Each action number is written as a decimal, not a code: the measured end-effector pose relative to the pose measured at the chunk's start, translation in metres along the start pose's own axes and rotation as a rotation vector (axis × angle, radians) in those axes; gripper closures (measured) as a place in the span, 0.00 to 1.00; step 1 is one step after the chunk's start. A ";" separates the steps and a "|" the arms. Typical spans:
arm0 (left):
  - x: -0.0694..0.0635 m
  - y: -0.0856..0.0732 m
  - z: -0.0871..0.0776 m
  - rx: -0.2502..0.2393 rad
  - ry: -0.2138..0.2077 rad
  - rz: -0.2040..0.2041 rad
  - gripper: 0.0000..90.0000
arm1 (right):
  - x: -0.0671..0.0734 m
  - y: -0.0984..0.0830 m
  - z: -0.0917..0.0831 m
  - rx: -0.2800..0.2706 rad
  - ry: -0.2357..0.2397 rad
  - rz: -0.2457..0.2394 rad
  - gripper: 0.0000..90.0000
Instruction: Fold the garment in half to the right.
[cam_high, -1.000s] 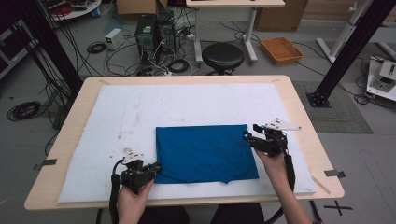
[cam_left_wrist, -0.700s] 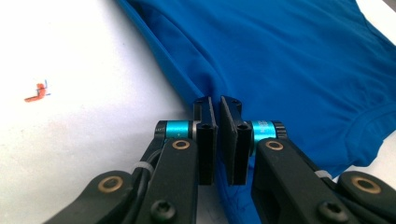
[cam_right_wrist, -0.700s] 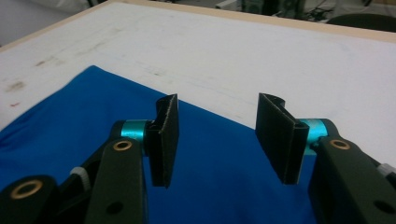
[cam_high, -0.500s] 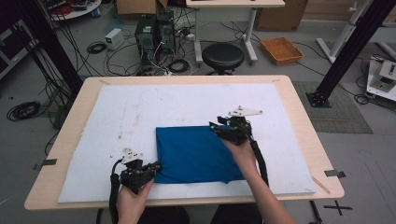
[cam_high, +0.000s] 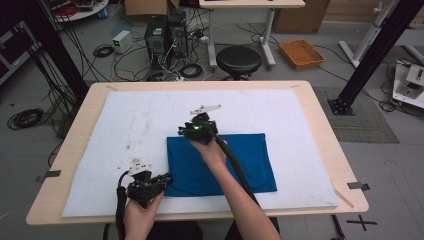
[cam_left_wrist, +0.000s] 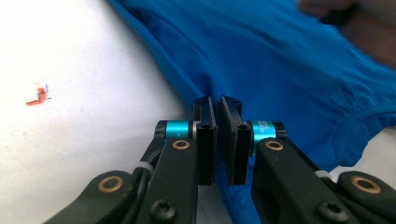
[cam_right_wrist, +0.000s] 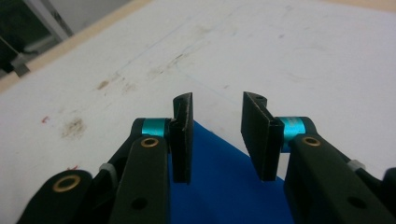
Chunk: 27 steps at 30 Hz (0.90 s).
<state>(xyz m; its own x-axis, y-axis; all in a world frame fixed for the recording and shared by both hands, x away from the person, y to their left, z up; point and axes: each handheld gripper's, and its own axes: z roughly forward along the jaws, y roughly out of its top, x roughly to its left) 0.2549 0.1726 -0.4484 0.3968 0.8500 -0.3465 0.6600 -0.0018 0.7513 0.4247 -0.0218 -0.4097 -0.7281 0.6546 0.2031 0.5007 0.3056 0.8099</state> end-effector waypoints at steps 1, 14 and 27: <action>0.000 0.000 0.000 0.001 -0.003 -0.004 0.94 | 0.005 0.002 0.009 0.020 -0.009 -0.014 0.72; 0.005 0.000 0.000 -0.002 -0.018 -0.025 0.94 | 0.021 0.014 0.062 0.167 -0.014 -0.053 0.71; 0.005 -0.001 -0.003 -0.001 -0.013 -0.023 0.94 | 0.026 0.013 0.081 0.251 -0.062 -0.104 0.82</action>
<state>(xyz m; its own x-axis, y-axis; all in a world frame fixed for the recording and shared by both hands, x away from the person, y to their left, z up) 0.2542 0.1784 -0.4497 0.3897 0.8428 -0.3713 0.6687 0.0182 0.7433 0.4499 0.0554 -0.4384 -0.7557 0.6494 0.0854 0.5305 0.5304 0.6612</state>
